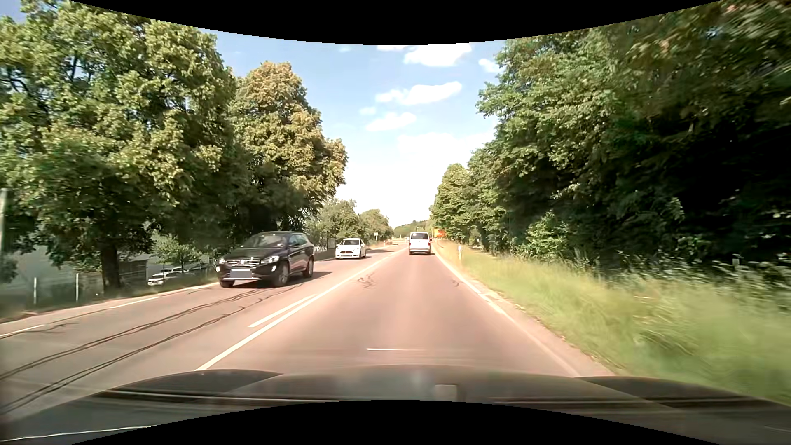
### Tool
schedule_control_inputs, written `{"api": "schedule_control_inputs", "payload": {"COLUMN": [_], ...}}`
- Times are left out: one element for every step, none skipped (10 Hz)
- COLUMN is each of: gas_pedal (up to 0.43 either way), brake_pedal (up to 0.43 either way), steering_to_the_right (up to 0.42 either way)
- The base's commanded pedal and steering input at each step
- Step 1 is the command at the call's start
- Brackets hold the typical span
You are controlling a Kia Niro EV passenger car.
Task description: Follow the waypoints while adhering to traffic rules and regulations
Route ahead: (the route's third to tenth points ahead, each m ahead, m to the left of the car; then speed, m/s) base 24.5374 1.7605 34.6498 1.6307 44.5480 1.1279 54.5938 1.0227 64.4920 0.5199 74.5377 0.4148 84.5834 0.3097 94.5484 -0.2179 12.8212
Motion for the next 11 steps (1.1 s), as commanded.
{"api": "schedule_control_inputs", "payload": {"gas_pedal": [0.047,0.039,0.039,0.039,0.02,0.008,0.0,0.0,0.0,0.0,0.0], "brake_pedal": [0.006,0.006,0.006,0.006,0.006,0.006,0.006,0.006,0.006,0.006,0.006], "steering_to_the_right": [0.0,0.0,0.0,0.0,0.0,0.0,0.0,0.0,0.0,0.0,0.0]}}
